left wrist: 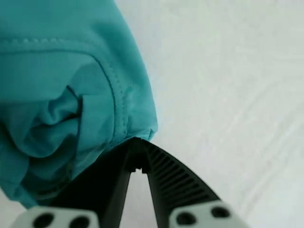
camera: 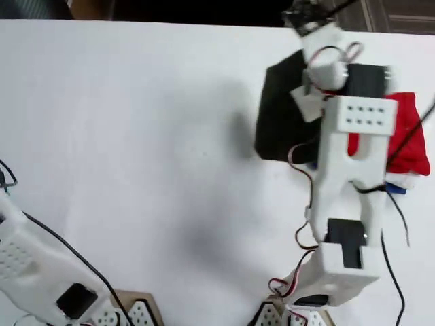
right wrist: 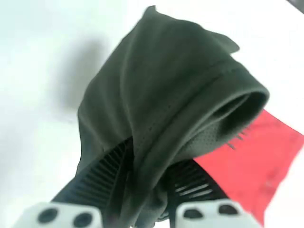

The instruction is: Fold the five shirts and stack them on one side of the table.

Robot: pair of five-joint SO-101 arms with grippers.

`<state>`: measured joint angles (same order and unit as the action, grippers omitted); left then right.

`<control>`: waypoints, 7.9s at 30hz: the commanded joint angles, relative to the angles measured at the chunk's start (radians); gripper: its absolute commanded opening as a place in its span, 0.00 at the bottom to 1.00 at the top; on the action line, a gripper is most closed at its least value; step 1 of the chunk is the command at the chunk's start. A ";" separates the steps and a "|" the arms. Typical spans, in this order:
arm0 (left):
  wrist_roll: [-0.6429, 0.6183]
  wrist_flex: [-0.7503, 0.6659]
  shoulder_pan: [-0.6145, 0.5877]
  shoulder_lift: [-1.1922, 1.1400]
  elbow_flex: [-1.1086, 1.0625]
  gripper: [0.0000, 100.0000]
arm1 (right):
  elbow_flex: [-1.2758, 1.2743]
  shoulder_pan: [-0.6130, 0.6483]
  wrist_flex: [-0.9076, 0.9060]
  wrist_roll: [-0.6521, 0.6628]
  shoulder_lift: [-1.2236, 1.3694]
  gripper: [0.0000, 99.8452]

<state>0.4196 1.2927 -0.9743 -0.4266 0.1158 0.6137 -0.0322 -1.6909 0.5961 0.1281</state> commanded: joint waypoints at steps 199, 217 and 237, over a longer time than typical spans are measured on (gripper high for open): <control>0.316 0.137 0.086 0.488 -0.269 0.03 | 0.187 0.753 0.064 -0.377 0.532 0.32; 0.310 0.095 -0.040 0.494 -0.344 0.03 | 0.316 0.960 0.134 -0.463 0.694 0.32; 0.318 0.097 -0.003 0.488 -0.355 0.03 | 0.327 0.696 0.104 -0.443 0.694 0.02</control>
<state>0.7311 1.3955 -0.9989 0.0107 -0.2417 0.9007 0.7795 -1.5574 0.1404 0.9321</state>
